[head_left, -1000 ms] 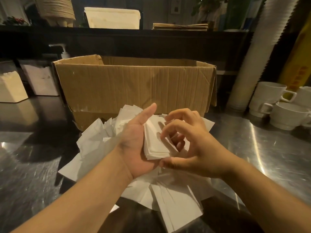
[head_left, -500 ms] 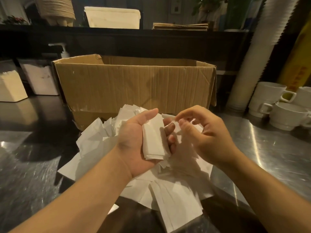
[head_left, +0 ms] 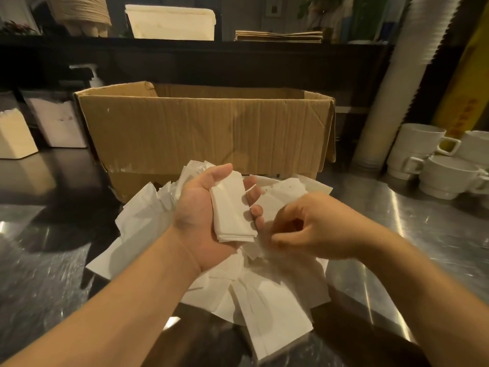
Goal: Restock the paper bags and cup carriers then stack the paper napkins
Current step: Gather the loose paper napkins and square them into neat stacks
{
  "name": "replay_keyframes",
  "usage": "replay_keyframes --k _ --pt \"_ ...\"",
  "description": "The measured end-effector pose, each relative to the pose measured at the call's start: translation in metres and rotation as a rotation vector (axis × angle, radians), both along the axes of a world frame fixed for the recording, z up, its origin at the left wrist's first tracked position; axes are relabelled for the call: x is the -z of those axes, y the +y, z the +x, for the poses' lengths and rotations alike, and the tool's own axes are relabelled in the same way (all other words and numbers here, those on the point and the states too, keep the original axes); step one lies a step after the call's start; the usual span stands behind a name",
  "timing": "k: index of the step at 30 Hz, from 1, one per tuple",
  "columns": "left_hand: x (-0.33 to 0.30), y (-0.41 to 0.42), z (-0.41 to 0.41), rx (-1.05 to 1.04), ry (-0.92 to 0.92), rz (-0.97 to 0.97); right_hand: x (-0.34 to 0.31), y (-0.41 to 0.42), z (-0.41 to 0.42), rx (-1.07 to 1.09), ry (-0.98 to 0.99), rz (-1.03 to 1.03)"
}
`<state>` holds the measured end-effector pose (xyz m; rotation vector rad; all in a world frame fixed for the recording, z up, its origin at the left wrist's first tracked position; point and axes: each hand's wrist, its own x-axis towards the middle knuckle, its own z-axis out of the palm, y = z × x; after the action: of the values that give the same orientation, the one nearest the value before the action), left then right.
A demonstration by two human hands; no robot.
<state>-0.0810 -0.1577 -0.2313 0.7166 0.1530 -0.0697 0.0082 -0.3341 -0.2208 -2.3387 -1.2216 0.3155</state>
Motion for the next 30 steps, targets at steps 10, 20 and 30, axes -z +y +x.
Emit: replay_keyframes --k 10,20,30 --pt "0.000 0.000 0.000 -0.033 0.000 0.001 -0.003 0.005 -0.019 -0.205 0.144 -0.269" --pt "0.000 -0.001 0.000 -0.042 -0.005 0.019 -0.004 0.004 -0.024 -0.247 0.100 -0.374" --pt "0.001 0.001 0.000 -0.038 0.002 0.016 0.006 0.008 -0.018 -0.289 -0.028 -0.215"
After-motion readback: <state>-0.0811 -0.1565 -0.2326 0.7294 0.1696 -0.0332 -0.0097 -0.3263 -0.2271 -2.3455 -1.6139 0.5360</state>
